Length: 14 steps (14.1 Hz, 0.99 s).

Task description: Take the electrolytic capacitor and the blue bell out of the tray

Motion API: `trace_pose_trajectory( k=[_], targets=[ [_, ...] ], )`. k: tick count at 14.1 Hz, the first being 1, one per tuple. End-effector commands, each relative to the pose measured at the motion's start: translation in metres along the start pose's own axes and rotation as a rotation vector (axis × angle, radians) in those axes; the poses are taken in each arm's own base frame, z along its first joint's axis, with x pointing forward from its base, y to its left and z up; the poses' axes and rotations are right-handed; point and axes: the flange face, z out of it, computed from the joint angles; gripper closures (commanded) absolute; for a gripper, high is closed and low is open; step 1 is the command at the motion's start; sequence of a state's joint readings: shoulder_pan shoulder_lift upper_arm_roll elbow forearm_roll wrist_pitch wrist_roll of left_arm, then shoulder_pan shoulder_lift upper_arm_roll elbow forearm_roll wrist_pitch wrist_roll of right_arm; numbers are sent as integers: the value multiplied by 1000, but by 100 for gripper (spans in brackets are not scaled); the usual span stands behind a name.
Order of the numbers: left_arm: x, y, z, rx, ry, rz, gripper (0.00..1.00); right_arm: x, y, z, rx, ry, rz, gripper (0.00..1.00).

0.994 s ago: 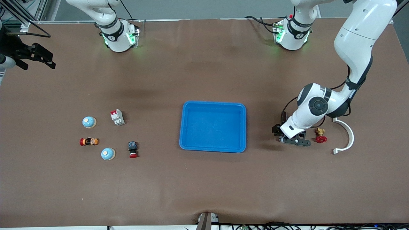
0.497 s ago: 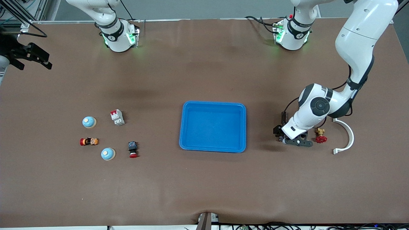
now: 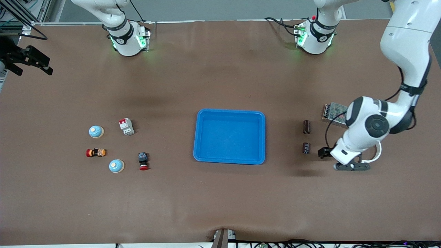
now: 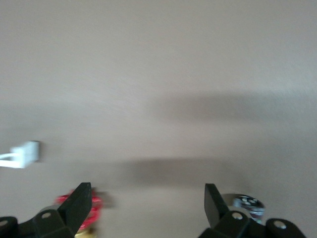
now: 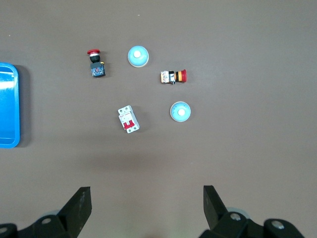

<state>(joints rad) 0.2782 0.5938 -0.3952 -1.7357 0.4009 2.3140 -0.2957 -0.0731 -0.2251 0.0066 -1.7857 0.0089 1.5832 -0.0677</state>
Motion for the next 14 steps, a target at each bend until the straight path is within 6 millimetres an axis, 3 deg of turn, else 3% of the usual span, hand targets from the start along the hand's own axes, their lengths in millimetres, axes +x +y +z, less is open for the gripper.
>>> trace_pose_trajectory(
  k=[1, 5, 8, 13, 14],
  targets=[
    [37, -17, -19, 14, -24, 5, 0, 9, 2, -10, -7, 11, 18, 0],
    [42, -42, -27, 36, -57, 4, 0, 10, 3, -14, -9, 20, 19, 0],
    [55, -52, -55, 53, -91, -25, 0, 10, 4, -16, -9, 23, 21, 0],
    [61, -56, -67, 33, -80, -51, 0, 10, 4, -16, -9, 23, 21, 0],
    [60, -47, -71, 42, -90, -38, 0, 10, 4, -16, -9, 23, 21, 0]
  ],
)
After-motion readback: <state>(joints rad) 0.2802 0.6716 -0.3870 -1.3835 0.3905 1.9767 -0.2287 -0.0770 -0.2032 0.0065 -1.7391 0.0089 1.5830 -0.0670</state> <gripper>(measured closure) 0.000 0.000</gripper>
